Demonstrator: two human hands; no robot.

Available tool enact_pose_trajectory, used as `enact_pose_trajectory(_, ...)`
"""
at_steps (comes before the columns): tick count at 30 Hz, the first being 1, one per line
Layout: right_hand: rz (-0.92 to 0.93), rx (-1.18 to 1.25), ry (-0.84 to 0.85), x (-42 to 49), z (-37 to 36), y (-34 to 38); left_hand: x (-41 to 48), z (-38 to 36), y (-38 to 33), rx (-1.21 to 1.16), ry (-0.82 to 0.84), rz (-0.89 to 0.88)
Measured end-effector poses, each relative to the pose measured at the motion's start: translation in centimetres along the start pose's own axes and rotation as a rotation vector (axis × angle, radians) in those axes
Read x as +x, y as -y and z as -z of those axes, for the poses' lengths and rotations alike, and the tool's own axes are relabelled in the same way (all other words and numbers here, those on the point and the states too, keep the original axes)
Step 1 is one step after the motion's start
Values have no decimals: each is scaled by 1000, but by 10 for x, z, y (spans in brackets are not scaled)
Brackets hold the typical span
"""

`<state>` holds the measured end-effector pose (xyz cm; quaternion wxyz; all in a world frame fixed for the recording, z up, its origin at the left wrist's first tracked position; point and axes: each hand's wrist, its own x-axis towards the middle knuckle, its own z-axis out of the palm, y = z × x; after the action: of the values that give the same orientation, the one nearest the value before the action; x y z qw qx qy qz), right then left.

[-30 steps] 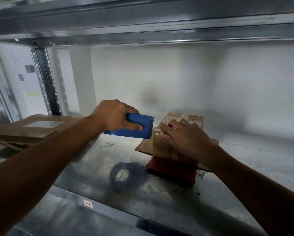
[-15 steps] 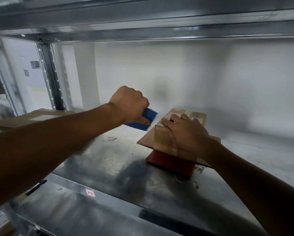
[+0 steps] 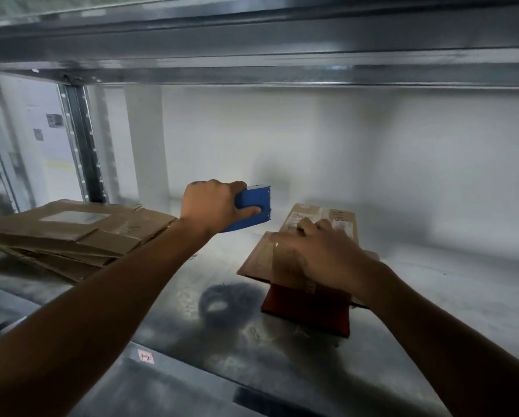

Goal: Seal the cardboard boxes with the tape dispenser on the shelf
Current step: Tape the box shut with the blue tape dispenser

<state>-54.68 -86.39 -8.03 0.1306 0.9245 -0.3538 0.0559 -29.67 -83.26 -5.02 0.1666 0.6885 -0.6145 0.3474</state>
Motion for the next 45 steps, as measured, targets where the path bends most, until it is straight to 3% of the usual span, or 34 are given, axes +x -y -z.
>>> enact_pose_trajectory(6, -9, -75, -151, -12, -10, 6, 1, -5, -13, -73, -56, -5)
enact_pose_trajectory(9, 100, -62, -222, -20, -16, -2, 2, 0, -11, -101, -75, 19)
enact_pose_trajectory(15, 250, 187, -298, -37, -8, -25, -3, 10, 7, -92, -69, 11)
enact_pose_trajectory(19, 177, 370, -396, -44, -5, -25, -7, 19, 10, -86, -114, 10)
enact_pose_trajectory(24, -151, 212, -266, -41, -2, -10, -9, 27, 5, -89, -134, -3)
enact_pose_trajectory(27, -216, 161, -179, -38, -5, -6, -8, 29, 2, -99, -125, -10)
enact_pose_trajectory(31, -218, 157, -110, -40, -10, -4, -9, 32, -1, -100, -107, -22)
enact_pose_trajectory(37, -245, 146, -185, -40, -15, 2, -11, 34, -4, -116, -86, -5)
enact_pose_trajectory(45, -3, 256, -79, -57, 1, -47, -17, 44, 6, -153, -83, -15)
